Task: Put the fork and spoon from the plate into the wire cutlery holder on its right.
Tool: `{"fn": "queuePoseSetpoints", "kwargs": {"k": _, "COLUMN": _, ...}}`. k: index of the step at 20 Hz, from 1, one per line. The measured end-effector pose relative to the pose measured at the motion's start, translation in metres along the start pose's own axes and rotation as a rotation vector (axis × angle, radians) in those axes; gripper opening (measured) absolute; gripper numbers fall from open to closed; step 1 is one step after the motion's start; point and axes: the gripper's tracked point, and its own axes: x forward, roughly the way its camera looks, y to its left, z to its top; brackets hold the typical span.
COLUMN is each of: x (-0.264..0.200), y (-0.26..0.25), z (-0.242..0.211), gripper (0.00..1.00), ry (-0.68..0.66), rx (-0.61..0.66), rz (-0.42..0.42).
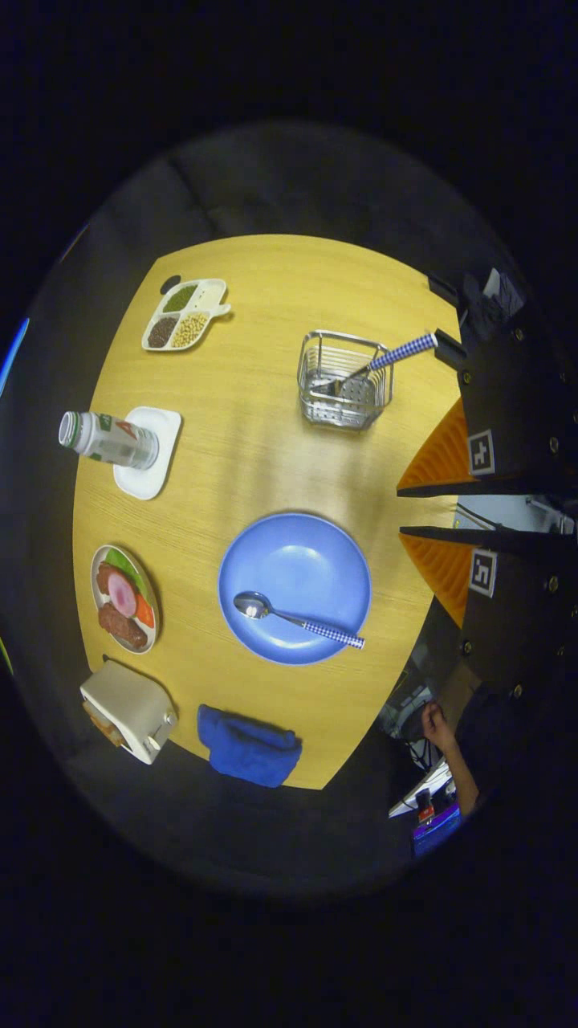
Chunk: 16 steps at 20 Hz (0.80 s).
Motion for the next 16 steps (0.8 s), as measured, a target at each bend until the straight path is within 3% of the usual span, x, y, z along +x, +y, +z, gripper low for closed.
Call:
{"fn": "queuePoseSetpoints", "kwargs": {"k": 6, "x": 0.04, "y": 0.058, "z": -0.02, "gripper": 0.19, "ry": 0.047, "rx": 0.003, "rz": 0.079}}
{"fn": "queuePoseSetpoints", "kwargs": {"k": 11, "x": 0.061, "y": 0.085, "z": -0.015, "gripper": 0.19, "ry": 0.042, "rx": -0.045, "rz": 0.057}}
{"fn": "queuePoseSetpoints", "kwargs": {"k": 16, "x": 0.078, "y": 0.111, "z": 0.006, "gripper": 0.19, "ry": 0.025, "rx": 0.012, "rz": 0.09}}
